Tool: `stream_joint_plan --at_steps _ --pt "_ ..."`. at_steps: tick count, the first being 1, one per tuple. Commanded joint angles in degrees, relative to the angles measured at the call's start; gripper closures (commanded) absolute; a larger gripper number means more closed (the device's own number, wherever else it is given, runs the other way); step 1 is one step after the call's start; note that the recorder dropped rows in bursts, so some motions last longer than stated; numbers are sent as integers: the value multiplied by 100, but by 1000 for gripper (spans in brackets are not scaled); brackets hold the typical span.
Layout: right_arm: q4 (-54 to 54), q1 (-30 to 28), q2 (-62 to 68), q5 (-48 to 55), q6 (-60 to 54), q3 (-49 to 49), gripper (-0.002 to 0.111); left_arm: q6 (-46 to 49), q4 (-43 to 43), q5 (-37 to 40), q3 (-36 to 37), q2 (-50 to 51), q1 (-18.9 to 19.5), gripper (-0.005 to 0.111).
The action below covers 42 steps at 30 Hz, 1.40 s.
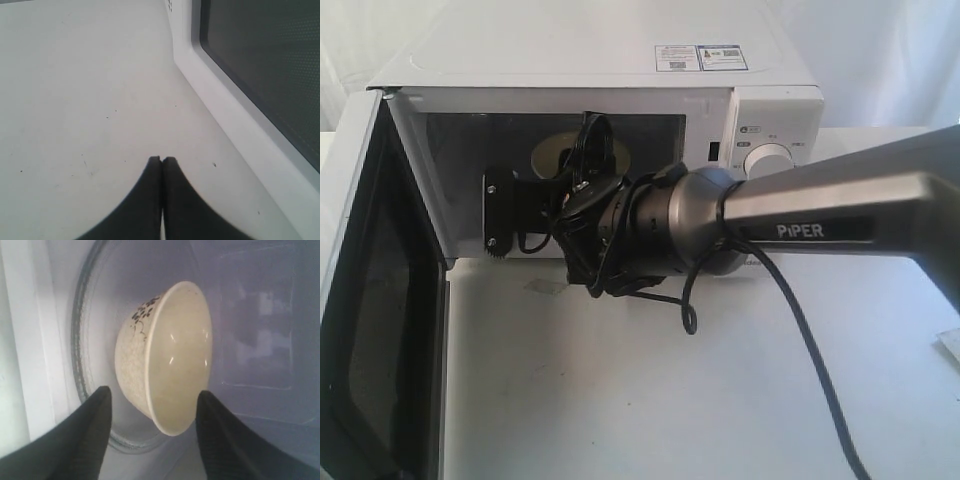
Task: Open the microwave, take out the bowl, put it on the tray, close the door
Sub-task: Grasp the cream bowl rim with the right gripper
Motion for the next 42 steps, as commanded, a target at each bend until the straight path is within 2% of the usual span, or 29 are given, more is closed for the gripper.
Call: stream_joint_plan --at_steps 1,7,15,30,42 --pt "-63 -45 -11 -273 183 -48 59 -1 -65 0 18 -28 4 107" --pt "-63 -45 82 -399 212 -50 59 -1 -65 0 18 -28 4 107" --pt "-215 -45 548 194 212 -304 59 -1 -65 0 18 -28 4 107" --pt "-459 -91 1024 271 238 -846 59 -1 -65 0 18 -28 4 107" --pt "-459 -364 1131 8 519 -992 59 -1 -65 0 18 -28 4 107"
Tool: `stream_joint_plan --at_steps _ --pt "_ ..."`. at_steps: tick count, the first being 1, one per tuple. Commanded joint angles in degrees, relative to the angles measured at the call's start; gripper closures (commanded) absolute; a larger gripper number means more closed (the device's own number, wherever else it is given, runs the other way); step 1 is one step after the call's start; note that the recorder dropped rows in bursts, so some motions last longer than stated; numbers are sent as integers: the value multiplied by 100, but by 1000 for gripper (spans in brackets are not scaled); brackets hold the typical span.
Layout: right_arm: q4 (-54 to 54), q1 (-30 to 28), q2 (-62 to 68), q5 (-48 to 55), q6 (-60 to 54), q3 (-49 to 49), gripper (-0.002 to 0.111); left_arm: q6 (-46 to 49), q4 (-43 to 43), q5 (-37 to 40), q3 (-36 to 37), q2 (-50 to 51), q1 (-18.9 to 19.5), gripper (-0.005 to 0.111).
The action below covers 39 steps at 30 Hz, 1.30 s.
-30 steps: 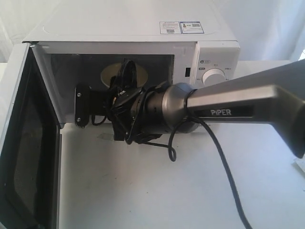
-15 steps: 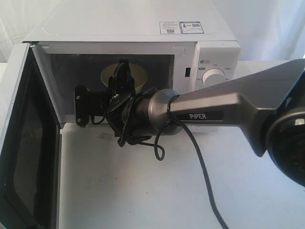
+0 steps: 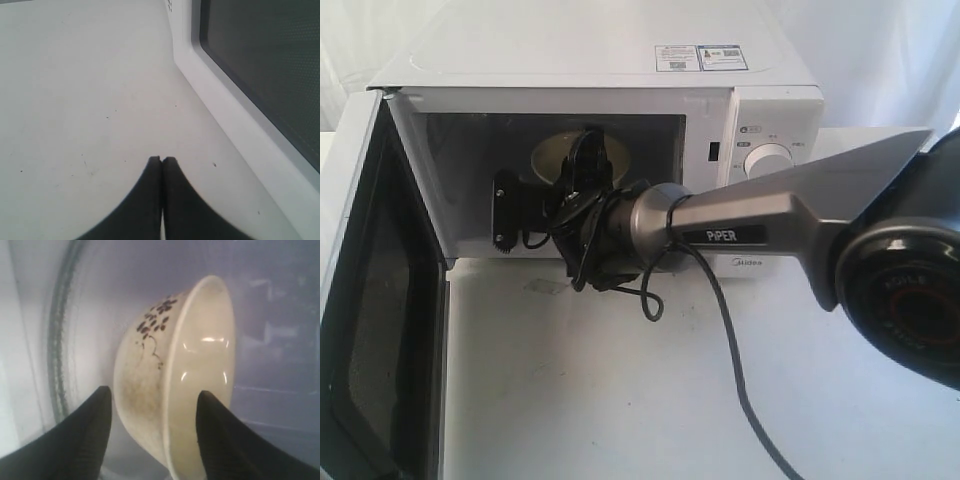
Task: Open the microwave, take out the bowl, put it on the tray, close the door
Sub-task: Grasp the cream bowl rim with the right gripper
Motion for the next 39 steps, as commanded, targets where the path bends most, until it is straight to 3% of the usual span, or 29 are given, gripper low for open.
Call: stream_joint_plan --at_steps 1,10,12,15,17,23,29,39 --pt "-40 -128 54 -148 98 -45 59 -1 -65 0 18 -28 4 107" --pt "-40 -180 438 -159 112 -447 63 -1 -65 0 18 -28 4 107" --pt "-40 -180 438 -146 164 -447 70 -1 -65 0 18 -28 4 107" --pt "-40 -158 438 -135 199 -447 107 -1 -65 0 18 -28 4 107" --pt "43 -69 382 -123 199 -434 108 -1 -65 0 18 -28 4 107" --pt "2171 470 -24 30 -248 -424 108 -1 -65 0 18 -28 4 107" --pt "3069 875 -410 499 -356 -421 108 -1 -65 0 18 -28 4 107" --pt "4818 924 -662 1196 -1924 -257 108 -1 -65 0 18 -28 4 107"
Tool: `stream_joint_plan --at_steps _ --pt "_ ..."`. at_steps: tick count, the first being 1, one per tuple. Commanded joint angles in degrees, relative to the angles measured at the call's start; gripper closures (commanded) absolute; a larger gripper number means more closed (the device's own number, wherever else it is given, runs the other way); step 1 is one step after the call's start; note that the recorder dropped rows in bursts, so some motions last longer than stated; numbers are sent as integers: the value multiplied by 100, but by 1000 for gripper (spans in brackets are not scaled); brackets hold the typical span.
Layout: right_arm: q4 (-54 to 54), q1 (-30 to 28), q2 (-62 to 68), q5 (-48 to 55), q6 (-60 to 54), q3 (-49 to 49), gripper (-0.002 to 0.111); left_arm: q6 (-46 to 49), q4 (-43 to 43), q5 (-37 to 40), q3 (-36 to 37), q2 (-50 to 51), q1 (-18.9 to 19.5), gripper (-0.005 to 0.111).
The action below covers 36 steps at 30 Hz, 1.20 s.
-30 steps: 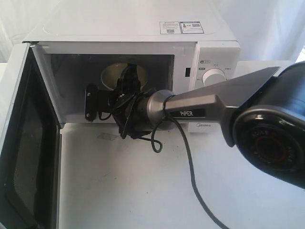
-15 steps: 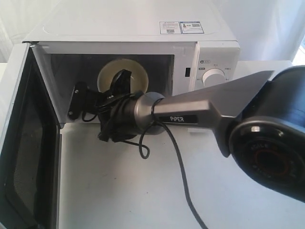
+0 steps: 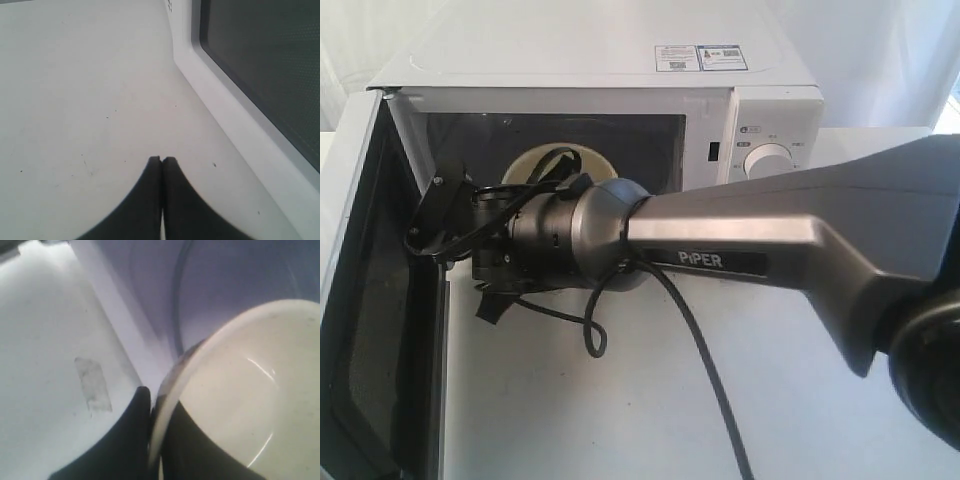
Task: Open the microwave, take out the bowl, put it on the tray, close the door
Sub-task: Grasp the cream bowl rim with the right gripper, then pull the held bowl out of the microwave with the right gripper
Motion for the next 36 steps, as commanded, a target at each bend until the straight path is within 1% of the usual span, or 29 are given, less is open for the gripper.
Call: stream_joint_plan --at_steps 1,5,9,15,18,22,25,27,32,36 --pt "561 9 -256 522 -522 282 108 -1 -65 0 18 -28 4 107" --pt "694 9 -781 407 -439 1000 108 -1 -65 0 18 -28 4 107" --pt "750 9 -1507 228 -5 1910 108 -1 -65 0 18 -28 4 107" --pt "764 -23 -2532 191 294 3171 108 -1 -65 0 18 -28 4 107" --pt "751 -254 -2677 40 628 3750 108 -1 -65 0 18 -28 4 107" --pt "772 -857 -2677 -141 1113 4355 108 -1 -65 0 18 -28 4 107" --pt "811 -1120 -2677 -140 1151 4681 108 -1 -65 0 18 -28 4 107" --pt "811 -1185 -2677 -213 1151 4814 108 -1 -65 0 18 -28 4 107" --pt "811 -1207 -2677 -844 1151 4926 108 -1 -65 0 18 -28 4 107" --pt "811 -1207 -2677 -871 1375 4926 108 -1 -65 0 18 -28 4 107"
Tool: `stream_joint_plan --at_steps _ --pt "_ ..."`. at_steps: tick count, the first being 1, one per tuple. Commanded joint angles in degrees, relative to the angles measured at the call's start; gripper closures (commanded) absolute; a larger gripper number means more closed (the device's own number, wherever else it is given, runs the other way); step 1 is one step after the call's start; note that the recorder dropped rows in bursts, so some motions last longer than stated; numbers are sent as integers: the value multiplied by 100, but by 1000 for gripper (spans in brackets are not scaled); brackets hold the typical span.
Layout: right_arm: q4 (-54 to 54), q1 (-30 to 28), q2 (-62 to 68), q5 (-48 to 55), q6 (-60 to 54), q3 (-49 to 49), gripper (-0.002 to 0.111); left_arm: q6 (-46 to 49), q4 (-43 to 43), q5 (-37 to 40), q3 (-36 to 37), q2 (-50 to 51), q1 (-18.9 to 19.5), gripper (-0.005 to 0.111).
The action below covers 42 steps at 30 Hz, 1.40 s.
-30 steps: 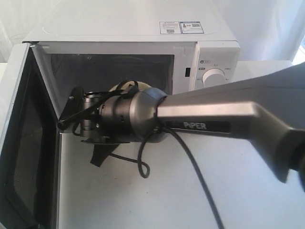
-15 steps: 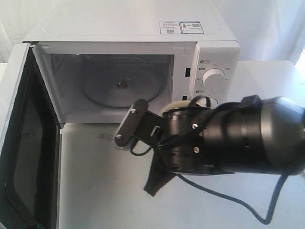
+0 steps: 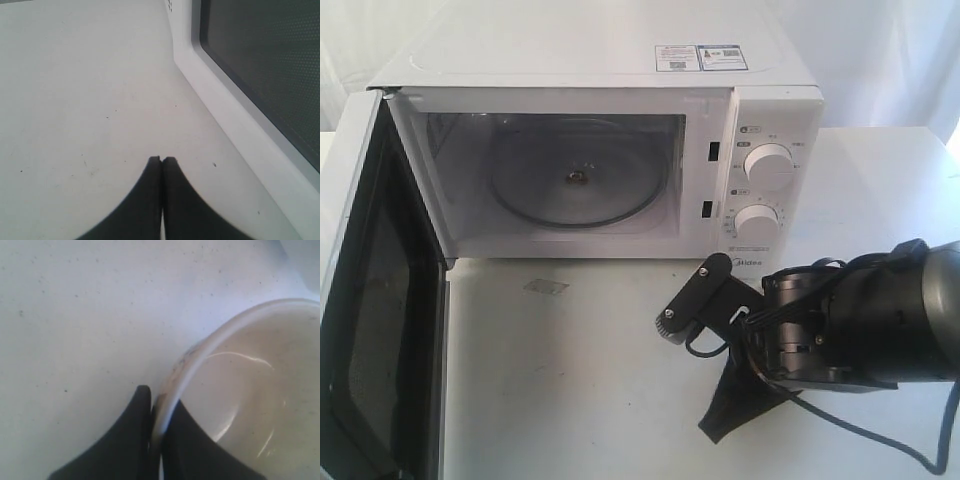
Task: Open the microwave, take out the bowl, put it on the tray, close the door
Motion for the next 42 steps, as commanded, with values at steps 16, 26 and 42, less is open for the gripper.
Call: stream_joint_plan --at_steps 16,26,42 --pt "-58 -35 -62 208 375 34 90 -1 -65 0 18 -28 4 107" --pt "-43 -35 -159 291 156 7 77 -1 -65 0 18 -28 4 107" --pt "344 -35 -2377 147 156 7 108 -1 -65 0 18 -28 4 107"
